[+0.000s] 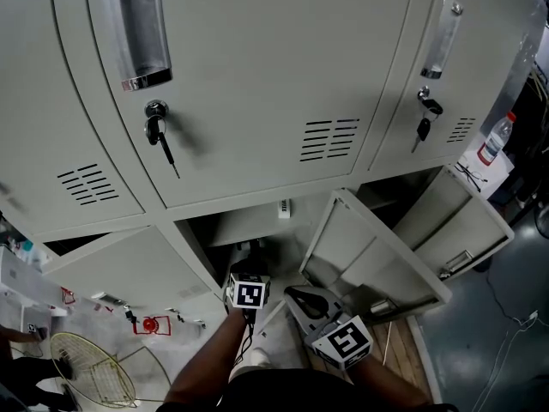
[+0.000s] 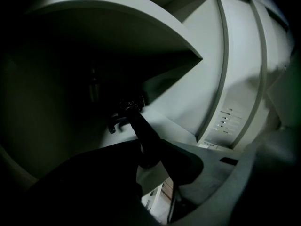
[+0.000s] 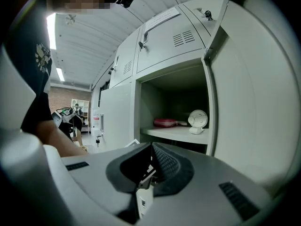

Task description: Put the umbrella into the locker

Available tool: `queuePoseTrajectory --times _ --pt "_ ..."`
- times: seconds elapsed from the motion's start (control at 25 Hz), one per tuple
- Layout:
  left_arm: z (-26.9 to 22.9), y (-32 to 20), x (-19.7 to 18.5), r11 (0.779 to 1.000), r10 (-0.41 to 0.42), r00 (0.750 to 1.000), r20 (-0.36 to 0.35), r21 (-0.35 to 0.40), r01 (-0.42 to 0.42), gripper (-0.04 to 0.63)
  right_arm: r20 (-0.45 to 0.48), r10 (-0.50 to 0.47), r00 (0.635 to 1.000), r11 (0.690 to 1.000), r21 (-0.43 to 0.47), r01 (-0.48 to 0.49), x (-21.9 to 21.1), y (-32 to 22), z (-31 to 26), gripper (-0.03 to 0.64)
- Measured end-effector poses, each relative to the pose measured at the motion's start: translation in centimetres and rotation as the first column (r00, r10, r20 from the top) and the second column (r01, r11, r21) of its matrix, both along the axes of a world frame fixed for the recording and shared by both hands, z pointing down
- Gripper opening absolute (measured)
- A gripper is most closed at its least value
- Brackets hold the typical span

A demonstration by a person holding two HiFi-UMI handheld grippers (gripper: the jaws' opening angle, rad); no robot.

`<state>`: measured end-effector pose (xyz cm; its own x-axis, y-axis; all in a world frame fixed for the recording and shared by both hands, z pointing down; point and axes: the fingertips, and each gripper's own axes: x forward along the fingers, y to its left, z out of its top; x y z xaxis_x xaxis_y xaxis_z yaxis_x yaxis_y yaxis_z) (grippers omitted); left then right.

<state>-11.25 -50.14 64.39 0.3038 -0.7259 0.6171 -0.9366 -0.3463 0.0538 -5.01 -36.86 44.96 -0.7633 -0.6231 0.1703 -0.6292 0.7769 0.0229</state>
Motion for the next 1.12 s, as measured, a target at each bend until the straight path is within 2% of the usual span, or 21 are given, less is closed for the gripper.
queuePoseTrajectory --times 0.24,0.44,0.56,0.76,1.04,1.12 --pt "0.7 -0.8 -0.3 1.000 -0.001 1.000 0.009 0.000 0.001 0.144 0.015 0.021 1.000 1.000 -0.017 -0.021 0.2 0.3 0.1 0.031" --pt "0.4 -1.0 -0.3 0.999 0.000 1.000 0.010 0.053 0.000 0.151 0.010 0.013 1.000 1.000 -0.018 -0.012 0.0 0.9 0.0 0.031" --pt "0.1 -0.4 -0.2 0.997 0.013 1.000 0.004 0.079 -0.013 0.264 -0.002 0.003 1.000 1.000 -0.002 -0.003 0.2 1.0 0.1 0.031" --pt "-0.5 1.8 -0.3 0.995 0.018 1.000 -0.002 0.097 -0.018 0.282 0.032 0.013 0.999 0.999 -0.032 -0.012 0.3 1.5 -0.2 0.031" --pt "-6.7 5.2 -1.5 0.973 -0.021 1.000 -0.017 0.228 0.025 0.279 0.029 0.019 0.999 1.000 -0.013 -0.018 1.3 2.0 -0.3 0.031" --pt "-8.3 6.6 -1.7 0.964 -0.033 0.998 -0.056 0.262 0.047 0.254 0.030 0.021 0.999 1.000 0.001 -0.021 1.6 2.1 -0.6 0.031"
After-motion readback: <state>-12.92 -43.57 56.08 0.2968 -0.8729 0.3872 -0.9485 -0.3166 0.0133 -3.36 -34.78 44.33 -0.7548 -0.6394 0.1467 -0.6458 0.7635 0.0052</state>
